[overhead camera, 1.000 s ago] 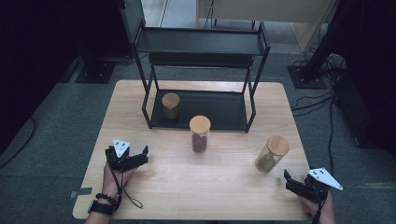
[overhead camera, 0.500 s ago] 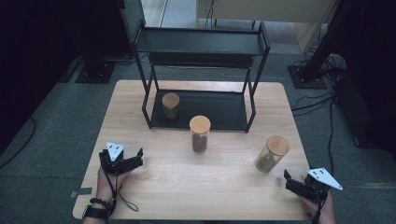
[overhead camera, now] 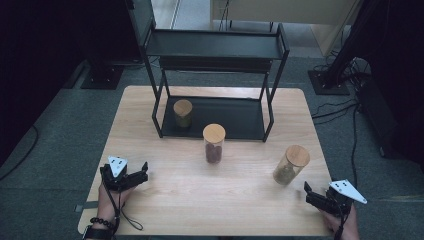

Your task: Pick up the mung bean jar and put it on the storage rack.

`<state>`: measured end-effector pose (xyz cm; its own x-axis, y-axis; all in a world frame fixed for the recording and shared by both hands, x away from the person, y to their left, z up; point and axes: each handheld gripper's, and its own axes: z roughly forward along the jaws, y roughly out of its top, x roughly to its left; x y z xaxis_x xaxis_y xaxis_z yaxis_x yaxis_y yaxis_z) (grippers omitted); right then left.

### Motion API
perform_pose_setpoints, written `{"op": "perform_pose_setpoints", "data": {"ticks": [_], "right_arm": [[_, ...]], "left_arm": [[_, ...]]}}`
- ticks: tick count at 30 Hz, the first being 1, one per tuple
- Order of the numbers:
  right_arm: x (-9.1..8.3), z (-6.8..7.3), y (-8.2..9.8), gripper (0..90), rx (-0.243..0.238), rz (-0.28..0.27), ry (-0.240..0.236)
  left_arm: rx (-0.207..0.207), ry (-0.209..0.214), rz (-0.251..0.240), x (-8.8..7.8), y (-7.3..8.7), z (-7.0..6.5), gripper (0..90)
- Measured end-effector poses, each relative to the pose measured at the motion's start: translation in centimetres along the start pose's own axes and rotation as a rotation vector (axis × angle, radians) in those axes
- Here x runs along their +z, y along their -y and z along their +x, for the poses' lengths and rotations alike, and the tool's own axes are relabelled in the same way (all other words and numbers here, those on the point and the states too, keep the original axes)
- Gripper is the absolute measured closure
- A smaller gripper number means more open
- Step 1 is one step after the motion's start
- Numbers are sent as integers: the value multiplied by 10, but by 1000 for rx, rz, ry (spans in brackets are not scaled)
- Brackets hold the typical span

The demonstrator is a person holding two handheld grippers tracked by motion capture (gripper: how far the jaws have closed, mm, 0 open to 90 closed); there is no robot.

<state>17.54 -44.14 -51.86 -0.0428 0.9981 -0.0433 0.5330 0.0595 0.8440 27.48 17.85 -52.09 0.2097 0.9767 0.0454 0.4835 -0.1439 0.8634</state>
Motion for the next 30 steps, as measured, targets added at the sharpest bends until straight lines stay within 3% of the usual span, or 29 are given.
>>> {"op": "perform_pose_setpoints", "data": {"ticks": [18, 25, 30], "right_arm": [[0, 1, 0, 31, -3, -2, 8], [0, 1, 0, 31, -3, -2, 10], [0, 1, 0, 31, -8, -1, 10]], "left_arm": [[-11, -5, -1, -20, 12, 10, 6], [10, -19, 5, -26, 16, 11, 5], [-3, -11, 11, -27, 17, 12, 5]]}}
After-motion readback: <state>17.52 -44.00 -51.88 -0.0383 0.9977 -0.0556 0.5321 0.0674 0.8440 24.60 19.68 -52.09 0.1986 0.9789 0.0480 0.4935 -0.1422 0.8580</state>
